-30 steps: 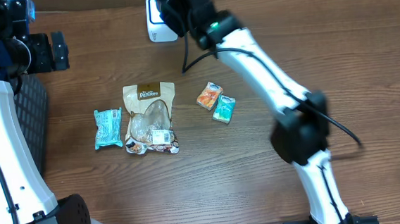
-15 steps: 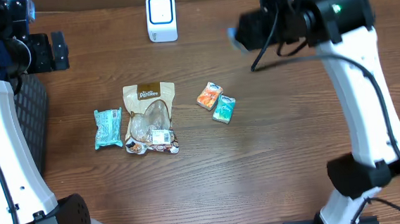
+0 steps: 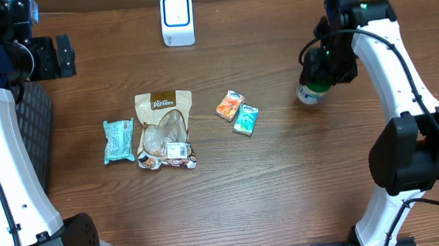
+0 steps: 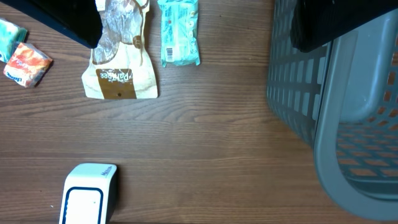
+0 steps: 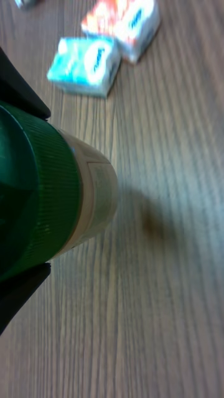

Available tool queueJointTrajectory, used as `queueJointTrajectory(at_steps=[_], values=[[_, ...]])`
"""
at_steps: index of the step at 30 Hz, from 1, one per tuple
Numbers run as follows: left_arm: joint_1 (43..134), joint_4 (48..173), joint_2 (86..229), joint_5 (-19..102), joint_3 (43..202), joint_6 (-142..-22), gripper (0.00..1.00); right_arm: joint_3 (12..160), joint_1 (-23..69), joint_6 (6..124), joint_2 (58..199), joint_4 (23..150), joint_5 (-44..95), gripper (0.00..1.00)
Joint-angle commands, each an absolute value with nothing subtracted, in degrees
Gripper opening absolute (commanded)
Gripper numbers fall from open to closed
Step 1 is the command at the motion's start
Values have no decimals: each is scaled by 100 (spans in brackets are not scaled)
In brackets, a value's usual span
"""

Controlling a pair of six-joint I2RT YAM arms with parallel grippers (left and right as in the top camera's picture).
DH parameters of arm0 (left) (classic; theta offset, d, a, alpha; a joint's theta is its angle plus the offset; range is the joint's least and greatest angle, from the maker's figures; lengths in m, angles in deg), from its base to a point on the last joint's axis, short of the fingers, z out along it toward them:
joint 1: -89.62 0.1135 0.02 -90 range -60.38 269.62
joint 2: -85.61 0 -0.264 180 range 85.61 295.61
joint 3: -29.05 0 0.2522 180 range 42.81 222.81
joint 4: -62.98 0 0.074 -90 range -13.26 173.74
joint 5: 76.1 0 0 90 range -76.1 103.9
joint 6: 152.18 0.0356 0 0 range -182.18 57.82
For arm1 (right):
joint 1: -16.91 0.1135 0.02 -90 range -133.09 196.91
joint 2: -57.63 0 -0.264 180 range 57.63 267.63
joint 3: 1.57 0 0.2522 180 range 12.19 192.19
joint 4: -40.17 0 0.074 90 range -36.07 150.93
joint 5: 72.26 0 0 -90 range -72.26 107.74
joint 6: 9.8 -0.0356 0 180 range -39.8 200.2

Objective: Scan the item barcode
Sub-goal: 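Carry the jar right and set it down on the table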

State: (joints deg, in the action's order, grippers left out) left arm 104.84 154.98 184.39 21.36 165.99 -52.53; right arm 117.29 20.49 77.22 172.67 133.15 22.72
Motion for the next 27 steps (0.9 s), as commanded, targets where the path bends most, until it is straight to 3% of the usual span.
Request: queueJointTrajectory(at_steps=[1, 27], values=[[10497, 15491, 18417, 2117, 16714, -5144, 100, 11401, 1963, 7695, 17256, 13044, 2320, 40], [10497, 15491, 18417, 2117, 16714, -5146, 100, 11076, 1876, 7698, 17283, 12417, 1568, 40]])
